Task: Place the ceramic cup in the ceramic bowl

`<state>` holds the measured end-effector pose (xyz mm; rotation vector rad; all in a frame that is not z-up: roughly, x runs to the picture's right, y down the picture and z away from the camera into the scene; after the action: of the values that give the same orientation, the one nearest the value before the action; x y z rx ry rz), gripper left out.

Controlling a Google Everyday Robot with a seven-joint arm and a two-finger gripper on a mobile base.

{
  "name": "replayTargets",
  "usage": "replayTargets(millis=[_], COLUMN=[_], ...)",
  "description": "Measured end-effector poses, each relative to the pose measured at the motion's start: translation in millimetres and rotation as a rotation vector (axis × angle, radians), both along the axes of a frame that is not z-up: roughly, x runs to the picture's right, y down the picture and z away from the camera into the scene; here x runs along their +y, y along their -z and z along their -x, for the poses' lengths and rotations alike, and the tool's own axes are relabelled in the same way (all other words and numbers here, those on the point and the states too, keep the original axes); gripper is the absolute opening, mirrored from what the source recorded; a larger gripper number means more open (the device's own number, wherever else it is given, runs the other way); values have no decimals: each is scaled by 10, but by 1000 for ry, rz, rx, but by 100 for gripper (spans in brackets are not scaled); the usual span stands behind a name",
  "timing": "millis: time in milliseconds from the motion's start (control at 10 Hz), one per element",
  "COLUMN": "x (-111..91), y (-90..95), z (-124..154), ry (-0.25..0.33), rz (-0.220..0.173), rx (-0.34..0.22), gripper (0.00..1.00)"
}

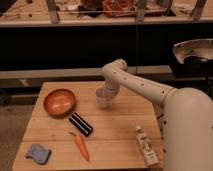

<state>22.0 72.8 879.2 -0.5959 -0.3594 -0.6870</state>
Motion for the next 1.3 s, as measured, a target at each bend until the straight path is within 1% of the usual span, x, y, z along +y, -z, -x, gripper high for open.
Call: replayTargets(millis=[100, 200, 300, 400, 600, 700, 900, 1000, 1100, 1300], x=[-63, -147, -229, -270, -341, -393, -464, -493, -494, -517], y=[60, 137, 208, 240, 330, 409, 512, 564, 574, 600], z=[3, 8, 28, 66, 148, 173, 353, 422, 393, 602], ry=[3, 7, 11, 17, 35, 48, 76, 80, 96, 122], rz=[-3, -10, -17, -22, -24, -24, -28, -29, -28, -32], rx=[3, 5, 8, 5, -5, -8, -23, -33, -28, -46], gripper=[6, 1, 0, 0, 0, 0, 0, 0, 0, 0])
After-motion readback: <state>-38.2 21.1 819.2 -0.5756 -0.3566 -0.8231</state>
